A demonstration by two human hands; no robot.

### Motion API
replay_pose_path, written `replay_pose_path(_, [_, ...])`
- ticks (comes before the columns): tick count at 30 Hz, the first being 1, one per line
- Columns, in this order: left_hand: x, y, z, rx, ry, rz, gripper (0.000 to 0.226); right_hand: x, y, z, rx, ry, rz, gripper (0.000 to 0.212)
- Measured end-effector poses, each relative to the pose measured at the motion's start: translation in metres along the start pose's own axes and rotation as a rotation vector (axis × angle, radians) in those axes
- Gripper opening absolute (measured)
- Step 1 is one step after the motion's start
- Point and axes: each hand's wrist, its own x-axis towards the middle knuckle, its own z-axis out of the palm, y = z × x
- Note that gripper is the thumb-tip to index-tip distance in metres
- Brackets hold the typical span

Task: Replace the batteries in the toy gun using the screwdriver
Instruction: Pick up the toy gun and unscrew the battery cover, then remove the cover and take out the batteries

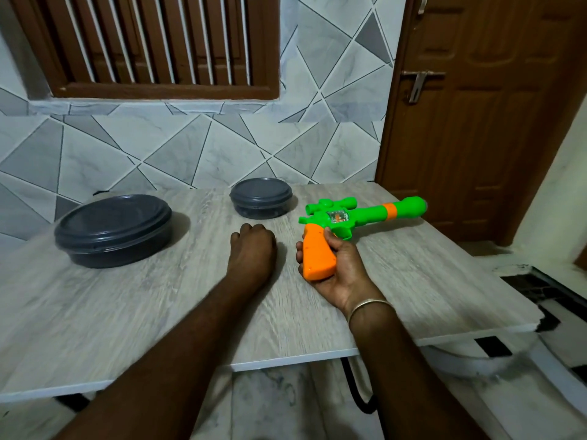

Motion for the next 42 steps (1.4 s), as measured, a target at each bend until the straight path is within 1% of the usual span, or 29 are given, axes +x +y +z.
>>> replay_pose_path(2, [-0.004, -0.002, -0.002, -0.113, 0.045, -0.021, 0.026, 0.001, 0.0, -0.001, 0.009, 0.005, -0.001, 0.053])
replay_pose_path(4, [-0.011, 0.003, -0.011, -0.31, 0.131, -0.033, 0.022, 0.0, 0.001, -0.001, 0.018, 0.002, -0.011, 0.053])
replay_pose_path(7, [-0.028, 0.018, -0.032, -0.607, 0.242, 0.002, 0.017, 0.002, 0.003, 0.001, 0.03, 0.0, -0.042, 0.05])
replay_pose_path(9, [-0.037, 0.028, -0.042, -0.751, 0.233, -0.013, 0.027, 0.002, 0.002, 0.001, 0.061, 0.002, -0.072, 0.042])
replay_pose_path(11, [-0.043, 0.034, -0.045, -0.846, 0.165, -0.052, 0.039, 0.0, 0.0, 0.002, 0.088, -0.013, -0.1, 0.034])
replay_pose_path(14, [-0.051, 0.041, -0.043, -0.875, 0.034, -0.135, 0.054, -0.007, -0.004, 0.004, 0.104, -0.018, -0.108, 0.031])
replay_pose_path(18, [-0.056, 0.045, -0.038, -0.903, -0.024, -0.173, 0.056, -0.015, -0.006, 0.004, 0.066, -0.015, -0.094, 0.03])
replay_pose_path(21, [-0.058, 0.047, -0.037, -0.94, -0.05, -0.193, 0.052, -0.017, -0.006, 0.001, 0.042, -0.002, -0.098, 0.033])
replay_pose_path(27, [-0.064, 0.048, -0.036, -0.988, -0.055, -0.204, 0.045, -0.014, -0.002, -0.007, 0.019, 0.023, -0.116, 0.035])
replay_pose_path(30, [-0.064, 0.045, -0.04, -1.114, -0.051, -0.236, 0.033, -0.016, -0.005, -0.007, 0.006, 0.026, -0.136, 0.035])
replay_pose_path(33, [-0.054, 0.036, -0.048, -1.253, 0.012, -0.296, 0.024, -0.015, -0.008, -0.011, -0.053, 0.056, -0.135, 0.035])
replay_pose_path(35, [-0.044, 0.024, -0.054, -1.293, 0.103, -0.346, 0.02, -0.016, -0.01, -0.013, -0.071, 0.072, -0.114, 0.035])
replay_pose_path(36, [-0.037, 0.017, -0.055, -1.278, 0.146, -0.366, 0.018, -0.015, -0.011, -0.015, -0.064, 0.072, -0.101, 0.037])
replay_pose_path(38, [-0.025, 0.004, -0.05, -1.169, 0.189, -0.386, 0.014, -0.013, -0.011, -0.017, -0.058, 0.077, -0.084, 0.043])
replay_pose_path(41, [-0.01, -0.007, -0.036, -0.936, 0.192, -0.377, 0.02, -0.01, -0.011, -0.019, -0.046, 0.077, -0.08, 0.048])
replay_pose_path(42, [-0.006, -0.007, -0.031, -0.859, 0.177, -0.366, 0.018, -0.009, -0.011, -0.019, -0.043, 0.074, -0.077, 0.049])
